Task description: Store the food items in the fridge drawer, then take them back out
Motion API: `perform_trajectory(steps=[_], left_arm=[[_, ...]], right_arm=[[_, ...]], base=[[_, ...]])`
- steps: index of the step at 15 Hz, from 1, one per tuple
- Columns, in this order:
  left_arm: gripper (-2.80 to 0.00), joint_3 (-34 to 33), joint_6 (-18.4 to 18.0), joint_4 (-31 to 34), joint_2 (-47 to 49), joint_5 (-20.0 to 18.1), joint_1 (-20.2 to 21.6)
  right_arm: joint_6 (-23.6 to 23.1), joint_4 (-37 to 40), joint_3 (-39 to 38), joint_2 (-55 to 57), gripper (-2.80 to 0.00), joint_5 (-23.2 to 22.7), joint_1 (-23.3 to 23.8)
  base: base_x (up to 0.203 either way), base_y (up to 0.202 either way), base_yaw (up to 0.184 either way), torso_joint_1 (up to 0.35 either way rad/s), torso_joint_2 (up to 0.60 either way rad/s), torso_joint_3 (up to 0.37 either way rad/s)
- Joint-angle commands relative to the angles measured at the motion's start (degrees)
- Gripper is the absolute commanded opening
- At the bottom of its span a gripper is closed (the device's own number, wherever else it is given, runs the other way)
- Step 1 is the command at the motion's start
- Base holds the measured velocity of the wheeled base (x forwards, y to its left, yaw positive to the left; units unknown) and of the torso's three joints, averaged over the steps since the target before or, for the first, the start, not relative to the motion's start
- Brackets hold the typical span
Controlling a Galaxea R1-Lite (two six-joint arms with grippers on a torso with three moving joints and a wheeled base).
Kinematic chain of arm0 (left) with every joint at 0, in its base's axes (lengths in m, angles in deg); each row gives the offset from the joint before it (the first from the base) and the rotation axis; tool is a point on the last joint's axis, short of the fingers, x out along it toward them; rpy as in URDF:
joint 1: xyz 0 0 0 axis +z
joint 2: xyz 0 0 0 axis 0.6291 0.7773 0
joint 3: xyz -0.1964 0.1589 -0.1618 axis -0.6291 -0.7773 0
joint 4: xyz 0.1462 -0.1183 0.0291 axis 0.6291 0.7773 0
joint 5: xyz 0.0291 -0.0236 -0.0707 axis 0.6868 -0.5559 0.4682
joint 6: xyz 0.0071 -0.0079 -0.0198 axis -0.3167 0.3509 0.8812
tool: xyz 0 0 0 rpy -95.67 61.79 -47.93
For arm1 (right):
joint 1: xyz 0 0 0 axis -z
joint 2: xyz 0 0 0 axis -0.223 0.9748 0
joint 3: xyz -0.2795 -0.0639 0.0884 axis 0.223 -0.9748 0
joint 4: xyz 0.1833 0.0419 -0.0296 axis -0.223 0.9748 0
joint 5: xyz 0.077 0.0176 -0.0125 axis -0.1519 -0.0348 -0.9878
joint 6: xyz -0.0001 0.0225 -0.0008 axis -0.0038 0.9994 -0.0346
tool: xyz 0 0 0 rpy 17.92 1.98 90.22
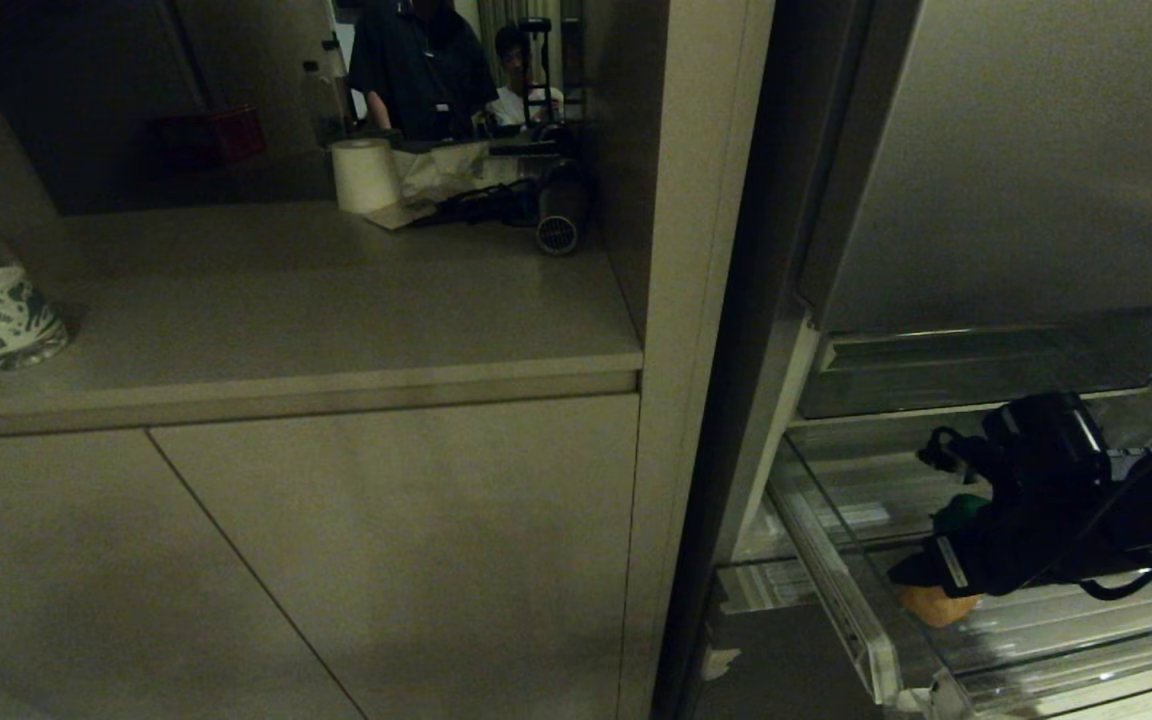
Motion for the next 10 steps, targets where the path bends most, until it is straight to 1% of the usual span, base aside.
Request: perform_trajectory(steps=[1,10], left_arm=[[-2.80,0.0,0.0,0.0,0.0,0.0,0.0],[-2.80,0.0,0.0,0.0,0.0,0.0,0.0]], right_arm=[[-0.1,0.0,0.6,1.9,0.00,0.2,0.0],[0.3,0.0,0.9,5.5,0.00,0.3,0.5]], base=[[0.000,0.000,0.000,0.000,0.00,0.000],[0.000,0.000,0.000,0.000,0.00,0.000]])
